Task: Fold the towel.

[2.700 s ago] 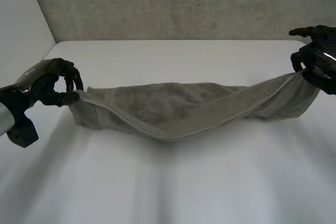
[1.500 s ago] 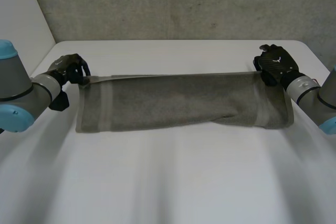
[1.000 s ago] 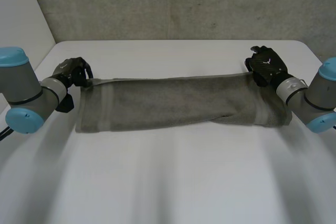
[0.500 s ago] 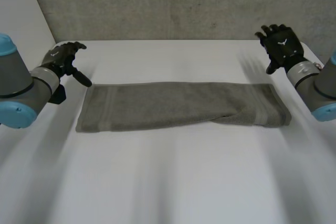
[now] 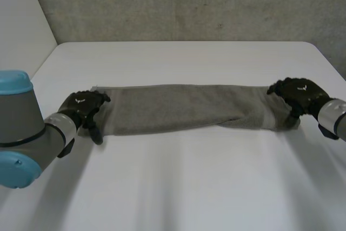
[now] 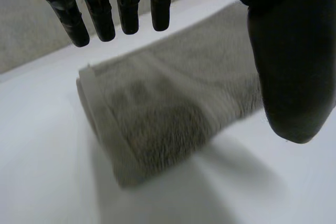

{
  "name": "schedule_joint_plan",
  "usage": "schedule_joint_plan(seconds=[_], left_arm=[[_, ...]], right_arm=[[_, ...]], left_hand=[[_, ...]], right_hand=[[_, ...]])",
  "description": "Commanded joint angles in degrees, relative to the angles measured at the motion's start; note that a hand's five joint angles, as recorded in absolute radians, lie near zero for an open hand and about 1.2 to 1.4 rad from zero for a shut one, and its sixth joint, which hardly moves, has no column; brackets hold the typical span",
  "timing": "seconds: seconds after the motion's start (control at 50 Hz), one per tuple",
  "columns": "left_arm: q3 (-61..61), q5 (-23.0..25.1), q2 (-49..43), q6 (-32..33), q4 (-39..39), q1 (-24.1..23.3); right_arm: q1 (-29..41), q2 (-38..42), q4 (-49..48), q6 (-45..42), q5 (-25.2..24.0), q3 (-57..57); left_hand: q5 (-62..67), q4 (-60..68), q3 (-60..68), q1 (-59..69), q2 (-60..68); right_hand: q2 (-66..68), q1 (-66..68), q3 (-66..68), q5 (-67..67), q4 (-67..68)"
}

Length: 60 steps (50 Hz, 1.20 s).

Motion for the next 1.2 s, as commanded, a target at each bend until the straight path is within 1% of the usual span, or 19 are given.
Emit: schedule_joint_plan(seconds=[0.02,0.14,0.18,0.3,0.58,0.6,0.66,0.68,0.7,0.74,0.86,1.0,1.02,1.06,1.08,1.1,1.12,1.18,1.2], left_arm=[[0.0,-3.5,-1.9,0.1,1.4,0.2],[0.7,-4.5,-2.5,0.3,3.8,0.1],[0.8,-4.6,-2.6,0.3,4.2,0.2],[1.0,-4.8,-4.4,0.3,5.0,0.3],[0.9,-4.9,-5.2,0.2,5.8,1.0],[0.9,-4.9,-5.2,0.2,5.8,1.0],[0.8,-4.9,-5.1,0.2,5.8,1.1],[0.8,-4.9,-5.0,0.2,5.8,1.1],[0.8,-4.9,-4.8,0.1,5.8,1.1],[0.7,-4.8,-4.8,0.1,5.8,1.1],[0.1,-4.8,-4.5,0.0,5.7,1.1],[-0.2,-4.9,-4.0,0.0,5.7,1.1],[-0.5,-4.9,-3.6,0.0,5.7,1.1],[-0.8,-4.8,-3.3,-0.1,5.7,1.1],[-1.0,-4.8,-3.2,-0.1,5.7,1.1],[-1.0,-4.8,-3.2,-0.1,5.7,1.1],[-1.1,-4.7,-2.9,-0.1,5.7,1.1],[-1.4,-4.8,-2.6,-0.1,5.7,1.1],[-1.4,-4.8,-2.5,-0.1,5.7,1.1]], right_arm=[[-1.9,0.6,-2.8,-2.6,-0.7,3.0],[-3.3,1.0,-4.9,-2.3,-0.8,3.1],[-3.7,1.9,-6.2,-2.2,-0.8,3.3],[-4.0,3.5,-7.0,-2.5,-0.9,2.9],[-4.1,5.8,-7.0,-2.6,-0.9,2.1],[-4.1,5.8,-7.1,-2.6,-1.0,2.1],[-4.2,6.1,-7.3,-2.6,-1.0,1.9],[-4.2,6.5,-7.5,-2.6,-1.1,1.8],[-4.2,6.5,-7.5,-2.6,-1.1,1.8],[-4.2,7.4,-7.5,-2.6,-1.2,1.4],[-5.5,7.1,-7.5,-2.5,-1.4,0.5],[-12.5,4.4,-7.4,-3.5,-3.1,-1.4],[-12.5,4.4,-7.4,-3.5,-3.1,-1.4],[-17.0,2.5,-7.5,-6.0,-4.0,-2.3],[-17.0,2.5,-7.5,-6.0,-4.0,-2.4],[-18.9,2.0,-7.4,-7.6,-4.3,-3.3],[-18.9,2.0,-7.4,-7.7,-4.3,-3.3],[-20.9,1.9,-6.7,-13.4,-4.0,-8.1],[-20.9,1.9,-6.7,-13.5,-4.0,-8.1]], left_hand=[[-1.2,-2.9,-2.5,-5.0,-1.9],[-1.2,-2.9,-2.5,-5.0,-1.9],[-1.2,-2.9,-2.5,-5.0,-1.9],[-1.2,-2.9,-2.5,-5.0,-1.9],[-1.4,-2.9,-2.5,-5.1,-2.1],[-1.4,-2.9,-2.5,-5.1,-2.1],[-1.4,-2.9,-2.5,-5.1,-2.1],[-1.4,-2.9,-2.5,-5.1,-2.1],[-1.4,-2.9,-2.5,-5.1,-2.1],[-1.4,-2.9,-2.5,-5.1,-2.1],[-1.4,-2.9,-2.5,-5.1,-2.1],[-1.7,-2.9,-2.5,-5.5,-2.4],[-1.9,-2.9,-2.5,-5.6,-2.6],[-1.9,-2.9,-2.5,-5.6,-2.6],[-2.1,-2.9,-2.5,-5.8,-2.7],[-2.1,-2.9,-2.5,-5.8,-2.7],[-2.3,-2.9,-2.5,-6.0,-2.9],[-2.6,-2.9,-2.5,-6.3,-3.2],[-2.8,-2.9,-2.5,-6.5,-3.4]], right_hand=[[6.5,6.4,-0.4,5.2,-3.4],[10.1,10.0,-0.4,8.7,-3.4],[15.1,15.0,-0.4,13.8,-3.4],[23.0,22.9,-0.4,21.7,-3.4],[24.9,24.8,-0.4,23.5,-3.4],[30.1,30.0,-0.4,28.7,-3.4],[34.5,34.4,-0.4,33.1,-3.4],[42.3,42.2,-0.4,41.0,-3.4],[42.4,42.3,-0.4,41.0,-3.4],[59.9,59.8,-0.4,58.6,-3.4],[60.0,59.9,-0.4,58.6,-3.4],[60.0,59.9,-0.4,58.6,-3.4],[60.0,59.9,-0.4,58.6,-3.4],[60.0,59.9,-0.4,58.6,-3.4],[60.0,59.9,-0.4,58.6,-3.4],[60.0,59.9,-0.4,58.6,-3.4],[60.0,59.9,-0.4,58.6,-3.4],[60.0,59.9,-0.4,58.6,-3.4],[60.0,59.9,-0.4,58.6,-3.4]])
